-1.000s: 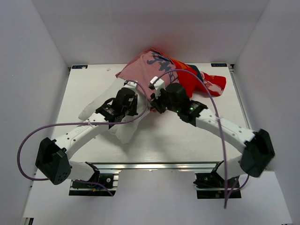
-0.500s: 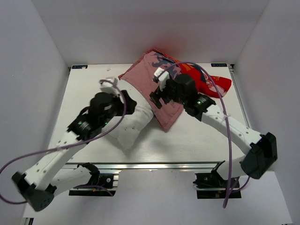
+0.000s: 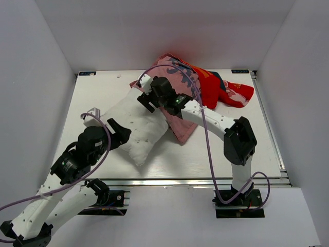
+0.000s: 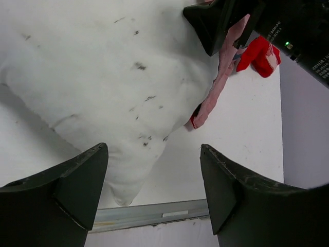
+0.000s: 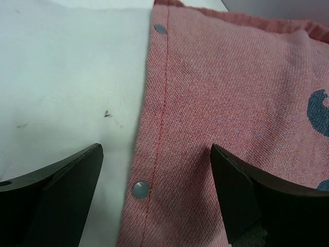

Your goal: Put the pillow into the pillowcase

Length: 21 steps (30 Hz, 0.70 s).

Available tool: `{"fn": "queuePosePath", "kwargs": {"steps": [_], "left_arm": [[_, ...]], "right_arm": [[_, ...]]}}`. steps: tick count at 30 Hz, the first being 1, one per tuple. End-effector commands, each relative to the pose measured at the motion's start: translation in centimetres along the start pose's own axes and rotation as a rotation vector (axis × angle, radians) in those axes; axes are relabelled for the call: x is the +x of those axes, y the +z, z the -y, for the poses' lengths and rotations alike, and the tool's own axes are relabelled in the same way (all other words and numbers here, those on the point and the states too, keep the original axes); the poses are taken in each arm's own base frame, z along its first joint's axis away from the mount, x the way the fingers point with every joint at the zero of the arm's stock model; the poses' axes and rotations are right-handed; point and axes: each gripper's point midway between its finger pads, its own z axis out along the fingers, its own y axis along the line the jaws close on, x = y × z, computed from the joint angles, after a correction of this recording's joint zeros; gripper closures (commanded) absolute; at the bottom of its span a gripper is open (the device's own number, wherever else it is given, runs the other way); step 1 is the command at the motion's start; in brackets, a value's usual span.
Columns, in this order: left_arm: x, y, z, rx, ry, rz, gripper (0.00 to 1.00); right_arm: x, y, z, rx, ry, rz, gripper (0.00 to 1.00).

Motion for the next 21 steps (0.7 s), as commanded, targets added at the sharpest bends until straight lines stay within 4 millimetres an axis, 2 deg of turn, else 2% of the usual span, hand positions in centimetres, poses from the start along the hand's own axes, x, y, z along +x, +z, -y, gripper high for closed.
{"fn": "queuePosePath", "kwargs": {"steps": [1,4,5,6,10,12,15,18,19,21], "left_arm": [[0.4,-1.1,-1.4,-0.028,-0.088,0.012,0.18],[1.2,-1.2,-2.1,-0.044,-0.097,-0.003,0.18],[1.3,-1.2,-2.3,-0.048,-0.1,-0.007,0.18],[1.5,-1.3,-2.4,-0.052,-0.106,-0.013,0.18],[2.6,-1.5,-3.4,-0.071,-0.118,-0.04,0.18],[3.3,-1.6,-3.9,-0.07,-0.137,-0.048,0.18],[4.0,-1.8,-4.3,-0.062,-0.175,-0.057,0.18],[5.2,-1.8,-5.2,-0.075,-0.219,-0.074,0.18],[6.0,-1.7,-5.6,-0.089,-0.225,-0.092,0.18],[6.4,-1.8,-6.0,-0.1,-0.269,-0.098,0.19]], "right_arm": [[-0.7,-0.2,2.6,0.104,-0.045,-0.01,0.11],[0.5,1.2,3.8,0.188,-0.098,-0.06,0.12],[0.0,1.3,4.5,0.215,-0.119,-0.06,0.14],[0.4,1.6,4.9,0.239,-0.133,-0.074,0.16],[-0.7,1.3,7.6,0.34,-0.162,-0.04,0.29],[-0.7,1.4,8.2,0.353,-0.195,-0.045,0.31],[-0.1,2.0,8.6,0.345,-0.223,-0.063,0.4],[0.2,2.6,7.6,0.286,-0.245,-0.061,0.58],[-0.1,2.8,6.7,0.23,-0.237,-0.036,0.72],[-0.5,2.3,5.1,0.131,-0.217,-0.028,0.93]]}}
